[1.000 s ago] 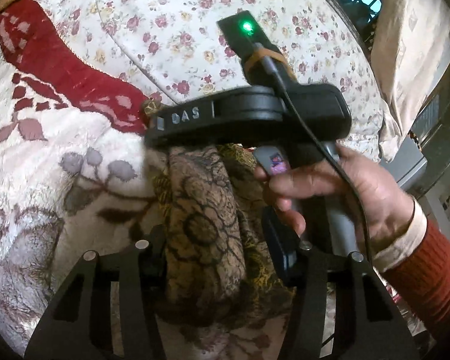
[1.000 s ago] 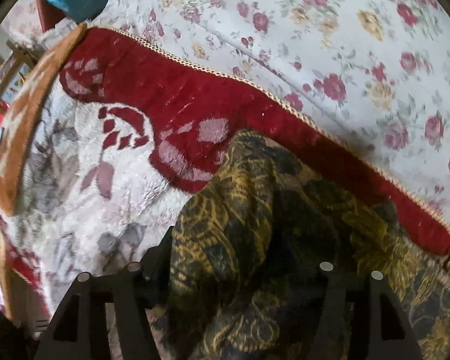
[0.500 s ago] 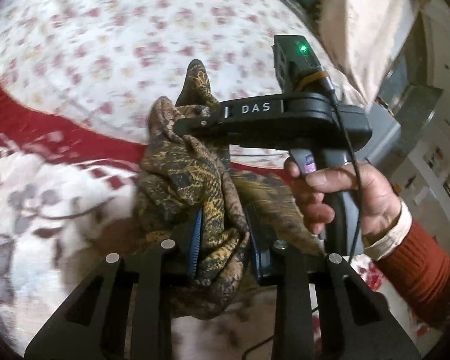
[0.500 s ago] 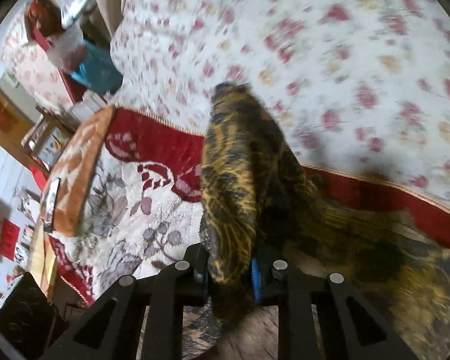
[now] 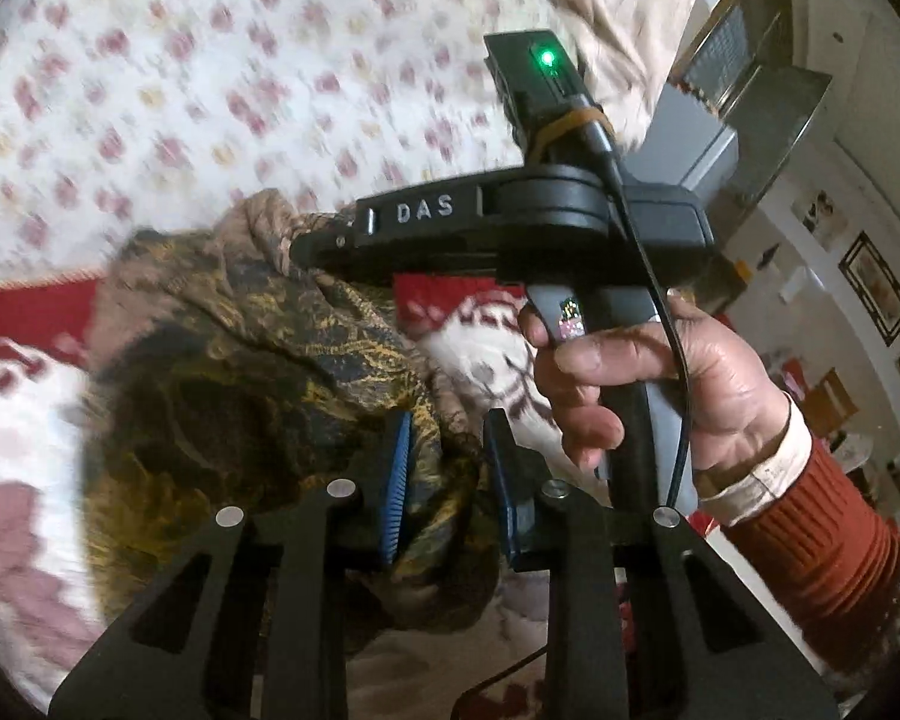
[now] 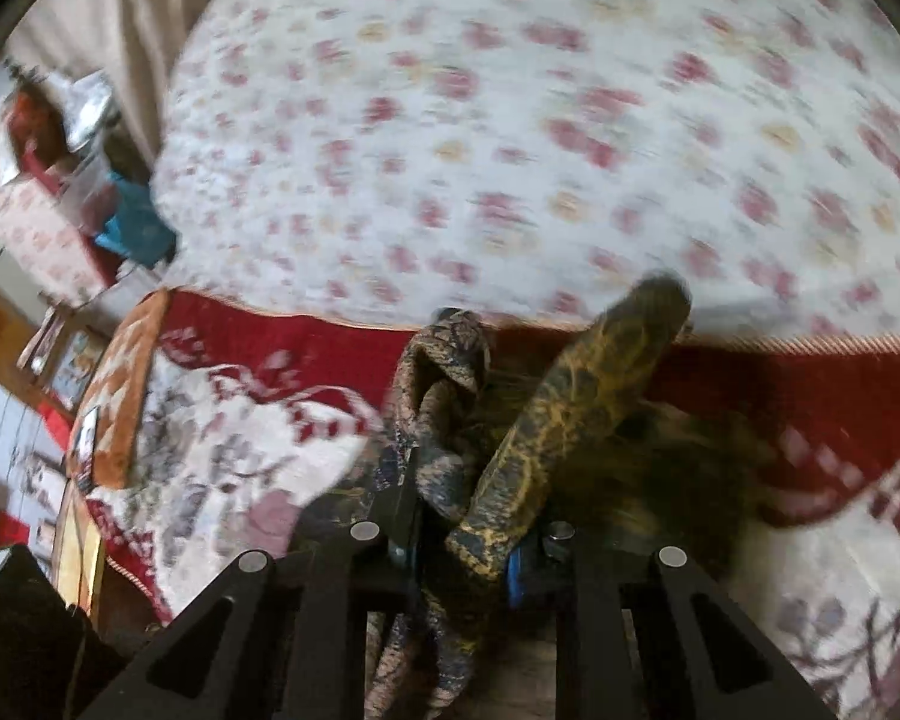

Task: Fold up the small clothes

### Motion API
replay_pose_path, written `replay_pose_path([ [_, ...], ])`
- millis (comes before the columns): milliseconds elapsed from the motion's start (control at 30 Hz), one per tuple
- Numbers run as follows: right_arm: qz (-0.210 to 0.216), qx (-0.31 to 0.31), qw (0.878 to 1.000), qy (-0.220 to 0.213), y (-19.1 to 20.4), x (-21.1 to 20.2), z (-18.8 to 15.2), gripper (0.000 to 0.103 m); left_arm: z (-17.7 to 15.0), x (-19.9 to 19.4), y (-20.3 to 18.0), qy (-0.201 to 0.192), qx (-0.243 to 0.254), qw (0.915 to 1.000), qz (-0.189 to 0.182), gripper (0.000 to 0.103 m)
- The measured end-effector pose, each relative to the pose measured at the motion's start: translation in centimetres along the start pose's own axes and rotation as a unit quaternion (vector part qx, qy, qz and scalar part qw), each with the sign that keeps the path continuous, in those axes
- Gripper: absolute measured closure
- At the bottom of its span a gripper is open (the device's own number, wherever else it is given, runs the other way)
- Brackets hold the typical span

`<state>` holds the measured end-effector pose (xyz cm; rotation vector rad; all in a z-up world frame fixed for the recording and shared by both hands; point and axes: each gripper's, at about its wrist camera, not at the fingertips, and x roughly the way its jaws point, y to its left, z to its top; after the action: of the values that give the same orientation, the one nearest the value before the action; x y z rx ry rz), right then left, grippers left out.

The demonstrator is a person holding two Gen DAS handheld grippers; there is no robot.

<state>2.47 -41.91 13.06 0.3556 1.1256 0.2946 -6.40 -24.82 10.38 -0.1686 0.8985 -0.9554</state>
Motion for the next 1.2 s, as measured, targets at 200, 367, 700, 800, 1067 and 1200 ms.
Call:
replay_pose_path([
  [200,-0.007,0.1,0.995,0.022,-6.8,2.5,-2.0,0.078,-1.2,3.4,-0.8,0.051,-0.006,0.9987,0.005,0.087],
  [367,0.098,0.196,0.975,-0.035,-9.7,0.7,-3.0,0.027,-0.9,-2.5,-0.9,0.01,0.036,0.9986,0.038,0.049],
  [700,-0.031,0.012,0.998,-0.048,-2.5,2.9,-0.9,0.083,-3.6,-2.5,4.9,0.048,0.025,0.9862,0.156,0.046],
  [800,-0.122,-0.007,0.991,-0.055,-3.0,2.6,-0.5,0.096,-5.5,-1.5,5.3,0.065,0.025,0.9845,0.161,0.046],
  [1067,0.0,0.069,0.996,-0.063,-5.8,-0.8,-2.6,0.075,-6.0,-1.4,5.8,0.061,0.018,0.986,0.154,0.046],
  [1200,0.035,0.031,0.997,-0.062,-2.7,-0.3,-1.9,0.031,-5.8,-1.2,5.5,0.057,0.016,0.9849,0.163,0.046],
])
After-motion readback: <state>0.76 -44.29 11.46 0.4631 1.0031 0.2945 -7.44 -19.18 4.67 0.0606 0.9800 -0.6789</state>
